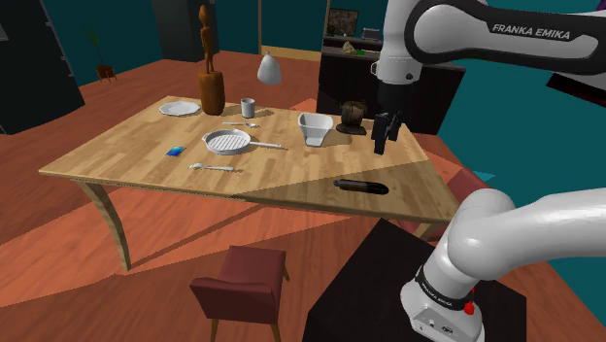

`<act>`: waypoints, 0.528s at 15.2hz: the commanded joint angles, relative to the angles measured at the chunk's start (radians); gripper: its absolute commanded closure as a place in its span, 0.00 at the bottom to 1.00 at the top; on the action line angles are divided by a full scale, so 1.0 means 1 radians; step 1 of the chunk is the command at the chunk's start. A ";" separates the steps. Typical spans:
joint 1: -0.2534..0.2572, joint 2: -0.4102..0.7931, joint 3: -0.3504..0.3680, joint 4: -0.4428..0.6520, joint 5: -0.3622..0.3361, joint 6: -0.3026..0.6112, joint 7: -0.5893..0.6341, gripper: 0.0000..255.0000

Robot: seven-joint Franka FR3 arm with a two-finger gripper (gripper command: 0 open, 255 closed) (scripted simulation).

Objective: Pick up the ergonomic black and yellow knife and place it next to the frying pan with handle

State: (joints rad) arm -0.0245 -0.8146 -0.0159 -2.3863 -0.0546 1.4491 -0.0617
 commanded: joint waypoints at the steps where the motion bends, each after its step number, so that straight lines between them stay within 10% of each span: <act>1: 0.000 0.000 0.000 0.000 0.000 0.000 0.000 0.00; 8: -0.021 0.026 -0.135 -0.155 -0.106 0.210 -0.173 0.00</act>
State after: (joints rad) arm -0.0412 -0.7961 -0.1279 -2.5203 -0.1431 1.6239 -0.2065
